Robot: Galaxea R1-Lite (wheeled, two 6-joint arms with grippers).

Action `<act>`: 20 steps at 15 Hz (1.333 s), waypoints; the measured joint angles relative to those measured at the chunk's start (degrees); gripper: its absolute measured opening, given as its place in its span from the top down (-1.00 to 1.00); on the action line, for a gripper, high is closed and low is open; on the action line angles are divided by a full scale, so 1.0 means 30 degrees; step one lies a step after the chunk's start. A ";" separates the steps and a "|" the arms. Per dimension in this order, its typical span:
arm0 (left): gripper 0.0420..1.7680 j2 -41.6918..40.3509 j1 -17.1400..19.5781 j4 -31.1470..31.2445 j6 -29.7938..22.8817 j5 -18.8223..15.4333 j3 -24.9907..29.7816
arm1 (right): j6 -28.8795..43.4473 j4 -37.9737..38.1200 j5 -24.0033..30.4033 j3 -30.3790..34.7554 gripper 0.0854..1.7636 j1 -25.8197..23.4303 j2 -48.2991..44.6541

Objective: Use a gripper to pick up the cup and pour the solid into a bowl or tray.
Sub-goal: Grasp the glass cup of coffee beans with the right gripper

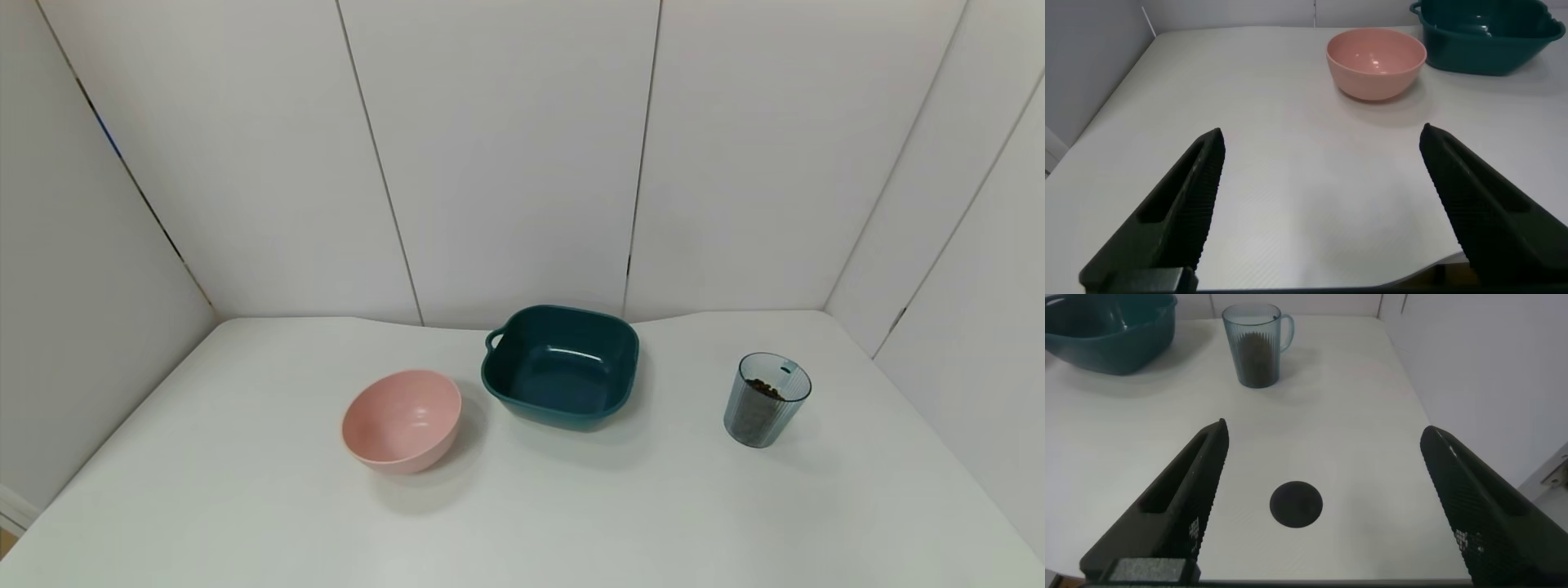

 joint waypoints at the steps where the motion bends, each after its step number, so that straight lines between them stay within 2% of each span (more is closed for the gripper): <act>1: -0.94 0.0000 0.0000 -0.0008 0.0000 0.0000 0.0000 | 0.0008 0.0008 0.0000 0.0000 -0.94 -0.0028 0.0000; 12: -0.94 0.0000 0.0000 0.0000 0.0004 0.0008 0.0000 | -0.0065 -0.0085 -0.0016 -0.0089 -0.94 -0.0085 0.0000; 16: -0.94 0.0000 0.0000 0.0000 0.0004 0.0000 0.0000 | -0.0845 0.0394 0.0065 -0.2158 -0.94 -0.0065 0.0475; 20: -0.94 0.0000 0.0000 0.0000 0.0000 -0.0008 0.0000 | -0.0898 0.0301 0.0191 -0.4840 -0.94 -0.0020 0.3161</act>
